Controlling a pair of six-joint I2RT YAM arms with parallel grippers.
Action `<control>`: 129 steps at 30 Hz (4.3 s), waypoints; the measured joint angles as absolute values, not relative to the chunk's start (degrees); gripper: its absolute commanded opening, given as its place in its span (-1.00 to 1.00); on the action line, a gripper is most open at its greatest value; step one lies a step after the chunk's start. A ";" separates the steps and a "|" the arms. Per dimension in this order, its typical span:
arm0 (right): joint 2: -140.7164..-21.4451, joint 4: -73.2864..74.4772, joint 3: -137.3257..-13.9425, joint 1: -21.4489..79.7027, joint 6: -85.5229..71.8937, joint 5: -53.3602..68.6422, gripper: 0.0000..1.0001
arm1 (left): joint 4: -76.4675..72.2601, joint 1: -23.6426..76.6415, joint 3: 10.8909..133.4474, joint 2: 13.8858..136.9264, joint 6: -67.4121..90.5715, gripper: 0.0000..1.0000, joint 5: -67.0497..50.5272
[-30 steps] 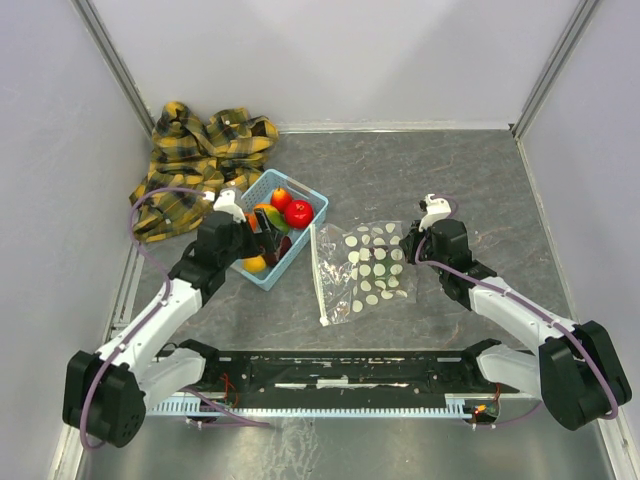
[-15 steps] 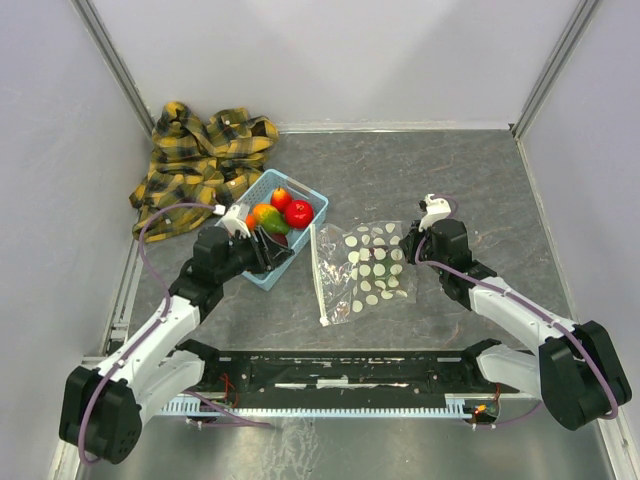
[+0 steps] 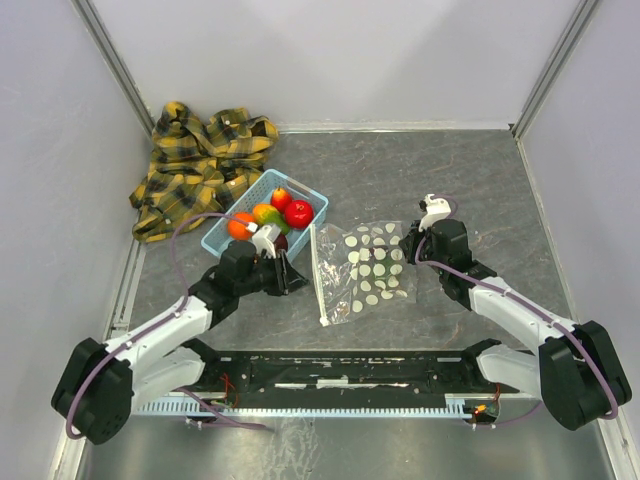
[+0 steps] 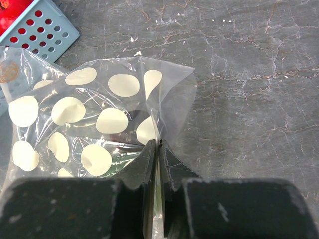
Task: Open the zip-top bag and remove the fake food
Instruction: Pick up the fake fruit from the zipper food storage bag.
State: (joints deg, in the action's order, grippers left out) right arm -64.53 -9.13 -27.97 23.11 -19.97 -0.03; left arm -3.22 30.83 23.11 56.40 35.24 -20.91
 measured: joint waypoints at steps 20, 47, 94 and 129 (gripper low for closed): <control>-64.53 -8.99 -27.92 23.11 -19.92 0.03 -0.70 | -11.97 38.28 21.10 66.43 32.97 -0.26 -13.78; -66.35 -8.67 -27.92 23.09 -19.25 6.09 -0.47 | -38.02 43.66 20.16 76.73 31.51 0.19 -15.11; -69.43 5.58 -28.93 23.09 -22.92 6.26 -0.54 | -48.97 47.66 17.54 85.52 31.59 0.29 -12.60; -81.10 0.75 -36.99 23.16 -19.70 21.50 -0.41 | -56.16 50.13 18.31 91.09 2.55 0.51 -12.08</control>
State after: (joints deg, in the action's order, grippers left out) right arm -81.10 0.75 -36.99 23.16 -19.70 21.50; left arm -56.16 50.13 18.31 91.09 2.55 -12.08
